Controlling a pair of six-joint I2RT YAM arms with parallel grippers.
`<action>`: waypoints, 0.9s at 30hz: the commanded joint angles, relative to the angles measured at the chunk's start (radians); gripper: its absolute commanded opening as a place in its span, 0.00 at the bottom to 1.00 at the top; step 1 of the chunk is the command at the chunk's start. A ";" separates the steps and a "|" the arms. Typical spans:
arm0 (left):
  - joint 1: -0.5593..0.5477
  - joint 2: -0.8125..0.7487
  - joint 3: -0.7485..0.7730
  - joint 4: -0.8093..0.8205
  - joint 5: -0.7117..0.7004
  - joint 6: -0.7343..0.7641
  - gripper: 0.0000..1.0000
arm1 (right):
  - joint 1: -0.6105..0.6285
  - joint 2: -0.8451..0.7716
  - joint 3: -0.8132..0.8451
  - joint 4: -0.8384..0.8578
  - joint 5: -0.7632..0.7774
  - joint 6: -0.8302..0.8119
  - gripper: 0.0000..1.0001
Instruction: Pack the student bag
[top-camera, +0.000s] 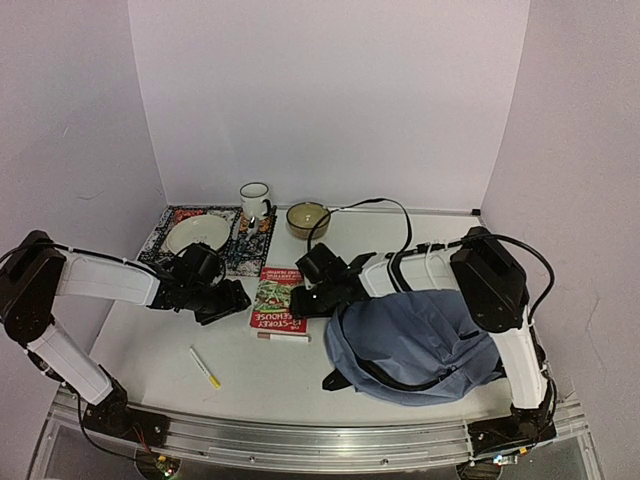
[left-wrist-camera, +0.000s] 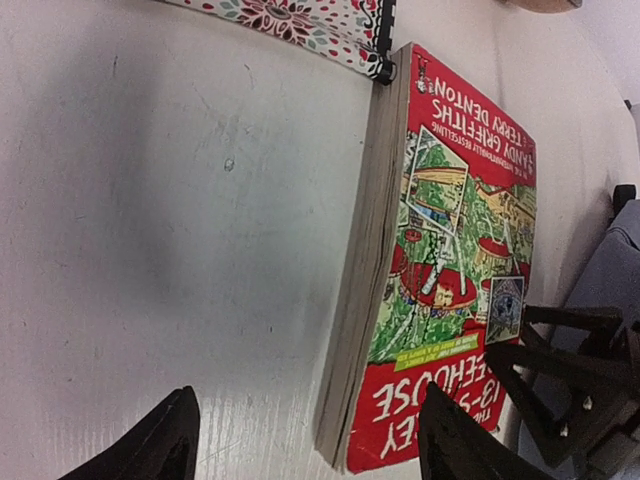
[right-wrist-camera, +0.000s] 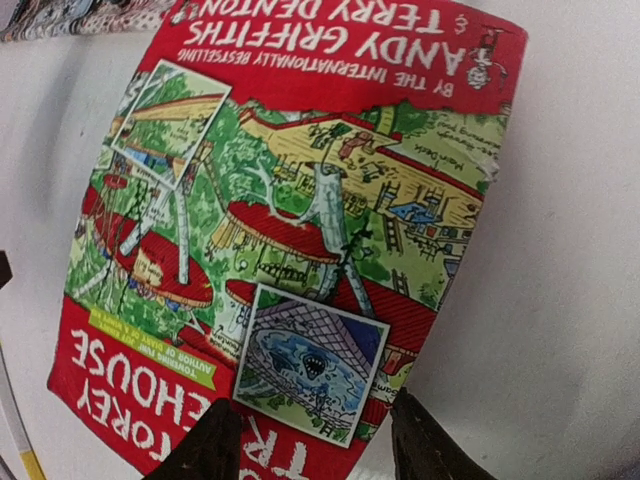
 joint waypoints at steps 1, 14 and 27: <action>0.005 0.065 0.067 0.055 0.007 0.009 0.73 | 0.063 -0.035 -0.078 -0.049 -0.091 0.051 0.50; 0.005 0.151 0.030 0.123 0.130 -0.042 0.53 | 0.066 -0.112 -0.272 0.251 -0.147 0.300 0.58; 0.005 0.154 -0.095 0.247 0.240 -0.127 0.32 | 0.060 -0.166 -0.359 0.654 -0.227 0.462 0.61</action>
